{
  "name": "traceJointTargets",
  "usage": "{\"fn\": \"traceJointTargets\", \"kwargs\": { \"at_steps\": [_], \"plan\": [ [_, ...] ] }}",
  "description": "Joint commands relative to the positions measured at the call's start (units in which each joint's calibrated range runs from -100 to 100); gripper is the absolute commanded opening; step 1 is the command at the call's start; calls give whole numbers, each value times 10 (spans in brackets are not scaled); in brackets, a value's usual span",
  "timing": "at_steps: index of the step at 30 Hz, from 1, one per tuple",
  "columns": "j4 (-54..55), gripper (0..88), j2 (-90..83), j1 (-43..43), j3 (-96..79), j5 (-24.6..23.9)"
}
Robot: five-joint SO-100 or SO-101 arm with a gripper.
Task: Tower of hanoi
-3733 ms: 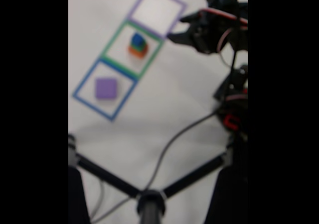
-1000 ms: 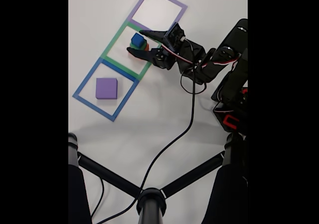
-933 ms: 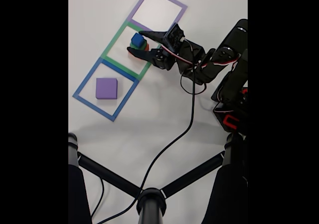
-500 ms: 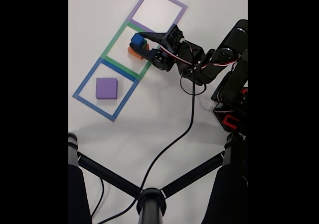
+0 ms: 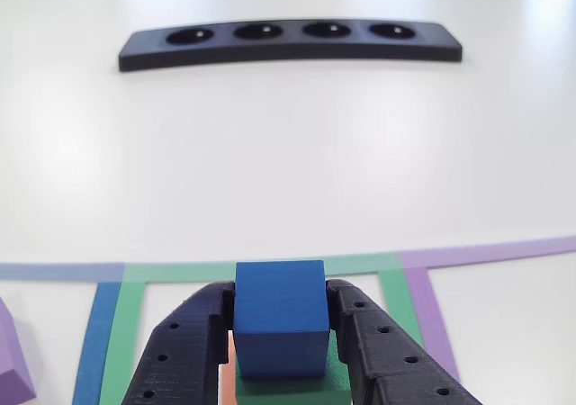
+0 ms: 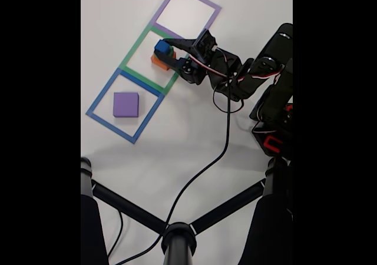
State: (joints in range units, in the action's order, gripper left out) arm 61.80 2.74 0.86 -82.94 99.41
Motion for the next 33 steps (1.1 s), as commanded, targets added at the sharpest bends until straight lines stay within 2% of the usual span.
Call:
{"fn": "traceJointTargets", "kwargs": {
  "at_steps": [1, 7, 11, 19, 23, 27, 30, 33],
  "plan": [
    [-48, 23, -70, -4, 1, 6],
    [-281, 26, -269, 1, 14, 6],
    [-539, 33, -412, 6, 90, 6],
    [-1077, 20, -529, 11, 418, 6],
    [-1296, 24, -524, -1, 603, 6],
    [-1429, 25, -509, -34, 746, 6],
    [-1487, 23, -506, -64, 816, 6],
    [-1530, 23, -506, -97, 864, -16]
  ]
}}
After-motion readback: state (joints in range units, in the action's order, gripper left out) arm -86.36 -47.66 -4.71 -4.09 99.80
